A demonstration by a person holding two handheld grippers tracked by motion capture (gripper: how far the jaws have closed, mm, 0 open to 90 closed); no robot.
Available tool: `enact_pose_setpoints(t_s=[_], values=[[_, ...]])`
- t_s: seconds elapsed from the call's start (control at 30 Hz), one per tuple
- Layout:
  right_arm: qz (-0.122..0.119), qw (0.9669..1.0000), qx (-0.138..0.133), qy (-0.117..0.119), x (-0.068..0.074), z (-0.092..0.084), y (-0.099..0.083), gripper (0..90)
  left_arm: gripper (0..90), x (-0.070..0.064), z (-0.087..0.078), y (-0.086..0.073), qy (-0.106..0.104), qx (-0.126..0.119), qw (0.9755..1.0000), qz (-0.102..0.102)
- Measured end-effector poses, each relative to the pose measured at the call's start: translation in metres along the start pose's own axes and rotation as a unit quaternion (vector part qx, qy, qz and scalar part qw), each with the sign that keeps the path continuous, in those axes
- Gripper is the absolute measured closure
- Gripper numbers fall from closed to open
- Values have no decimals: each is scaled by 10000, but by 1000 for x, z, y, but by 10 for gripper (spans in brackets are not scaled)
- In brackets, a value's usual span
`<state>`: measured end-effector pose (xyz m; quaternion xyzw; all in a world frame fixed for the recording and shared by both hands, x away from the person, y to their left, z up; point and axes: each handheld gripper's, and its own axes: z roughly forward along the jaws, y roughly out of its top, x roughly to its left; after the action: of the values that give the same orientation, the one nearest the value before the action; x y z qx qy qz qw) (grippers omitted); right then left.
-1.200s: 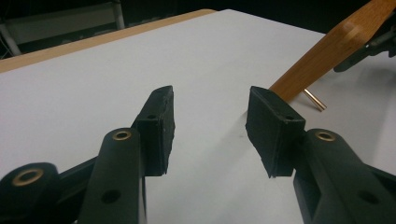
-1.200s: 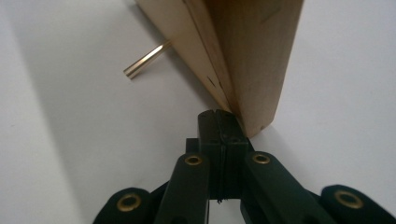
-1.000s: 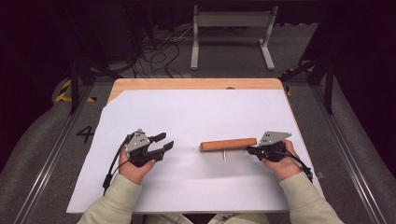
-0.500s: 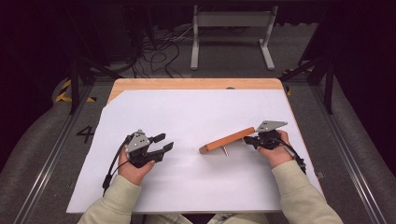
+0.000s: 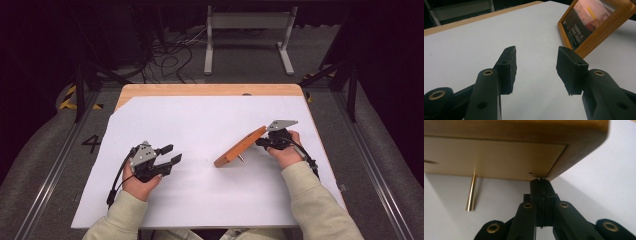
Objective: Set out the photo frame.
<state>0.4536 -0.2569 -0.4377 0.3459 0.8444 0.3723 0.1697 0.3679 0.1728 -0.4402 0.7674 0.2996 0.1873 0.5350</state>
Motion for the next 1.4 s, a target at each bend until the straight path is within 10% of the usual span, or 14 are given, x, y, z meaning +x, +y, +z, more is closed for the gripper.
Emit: enact_pose_setpoints(t_s=[1.23,1.4], values=[[251,9980,-372,455,-5,61,35,894,505,1,-3,-4,50,29,10000,-81],[160,9991,-326,238,-5,57,36,845,504,1,-3,-4,36,22,10000,-64]])
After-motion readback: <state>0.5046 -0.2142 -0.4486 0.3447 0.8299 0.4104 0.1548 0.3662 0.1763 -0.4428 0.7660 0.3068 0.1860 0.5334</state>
